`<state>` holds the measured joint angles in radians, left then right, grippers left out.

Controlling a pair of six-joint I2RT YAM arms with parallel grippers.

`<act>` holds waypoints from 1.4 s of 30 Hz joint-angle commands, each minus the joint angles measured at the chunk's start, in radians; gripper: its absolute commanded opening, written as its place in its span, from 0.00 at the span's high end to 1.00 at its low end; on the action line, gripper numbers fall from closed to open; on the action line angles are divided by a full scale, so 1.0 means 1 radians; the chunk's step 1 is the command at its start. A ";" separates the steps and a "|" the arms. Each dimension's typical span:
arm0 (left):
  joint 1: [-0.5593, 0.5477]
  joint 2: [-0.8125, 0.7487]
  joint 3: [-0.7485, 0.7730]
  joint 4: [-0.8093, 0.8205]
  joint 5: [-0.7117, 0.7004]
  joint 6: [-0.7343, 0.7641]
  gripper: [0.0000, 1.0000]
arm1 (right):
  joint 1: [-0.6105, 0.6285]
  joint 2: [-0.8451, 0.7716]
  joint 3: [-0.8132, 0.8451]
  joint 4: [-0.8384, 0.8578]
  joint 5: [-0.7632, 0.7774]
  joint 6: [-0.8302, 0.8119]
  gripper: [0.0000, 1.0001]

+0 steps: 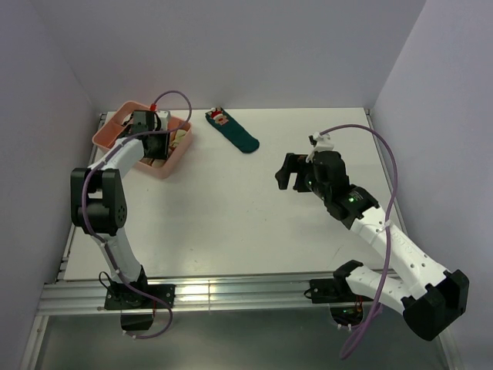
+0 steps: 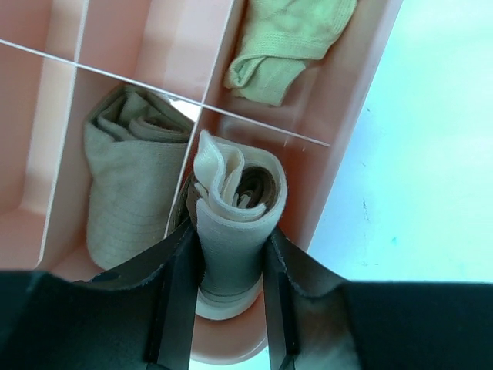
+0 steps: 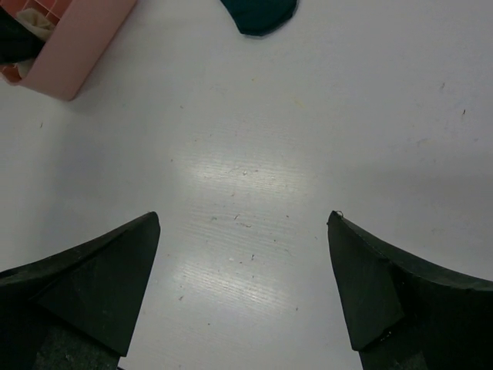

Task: Roll the socks
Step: Place the sock in the storage box, then reset both arms

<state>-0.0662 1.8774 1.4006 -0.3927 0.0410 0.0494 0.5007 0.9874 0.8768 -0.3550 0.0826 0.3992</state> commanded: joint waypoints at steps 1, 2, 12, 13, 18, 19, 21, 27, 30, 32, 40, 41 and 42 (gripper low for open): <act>-0.004 0.035 0.006 -0.014 0.074 -0.003 0.65 | -0.008 -0.035 -0.005 0.031 -0.014 0.023 0.04; -0.003 0.049 0.024 -0.023 0.083 0.000 0.65 | -0.008 -0.035 -0.010 0.031 -0.014 0.026 0.04; 0.011 0.172 0.092 -0.075 0.096 0.000 0.61 | -0.010 -0.078 -0.038 0.018 -0.012 0.046 0.04; 0.011 0.164 0.090 -0.072 0.067 -0.009 0.60 | -0.008 -0.079 -0.038 0.016 -0.014 0.047 0.04; 0.002 0.088 0.061 -0.038 -0.006 -0.016 0.37 | -0.008 -0.076 -0.033 0.007 -0.017 0.047 0.04; 0.000 0.066 0.058 -0.035 -0.015 -0.014 0.37 | -0.010 -0.075 -0.035 0.010 -0.020 0.047 0.04; -0.001 0.043 0.044 -0.017 -0.027 -0.013 0.37 | -0.008 -0.067 -0.030 0.011 -0.024 0.046 0.04; -0.006 -0.029 0.017 -0.006 -0.010 -0.020 0.44 | -0.010 -0.044 -0.021 0.017 -0.047 0.047 0.04; -0.007 -0.090 -0.002 0.017 -0.019 -0.039 0.47 | -0.008 -0.044 -0.015 0.019 -0.050 0.050 0.05; -0.007 -0.124 -0.002 0.025 -0.033 -0.042 0.46 | -0.007 -0.050 -0.009 0.017 -0.047 0.047 0.05; -0.007 -0.372 0.032 0.002 -0.125 -0.215 0.39 | -0.008 -0.092 0.115 -0.067 0.069 0.010 0.04; -0.006 -0.398 0.037 -0.011 -0.166 -0.224 0.39 | -0.008 -0.104 0.134 -0.096 0.106 -0.003 0.04; -0.006 -0.456 0.041 -0.026 -0.187 -0.232 0.37 | -0.010 -0.113 0.177 -0.110 0.132 -0.010 0.04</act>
<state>-0.0715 1.5478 1.3922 -0.4103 -0.0525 -0.1093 0.4992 0.9306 0.9401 -0.4332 0.1097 0.4252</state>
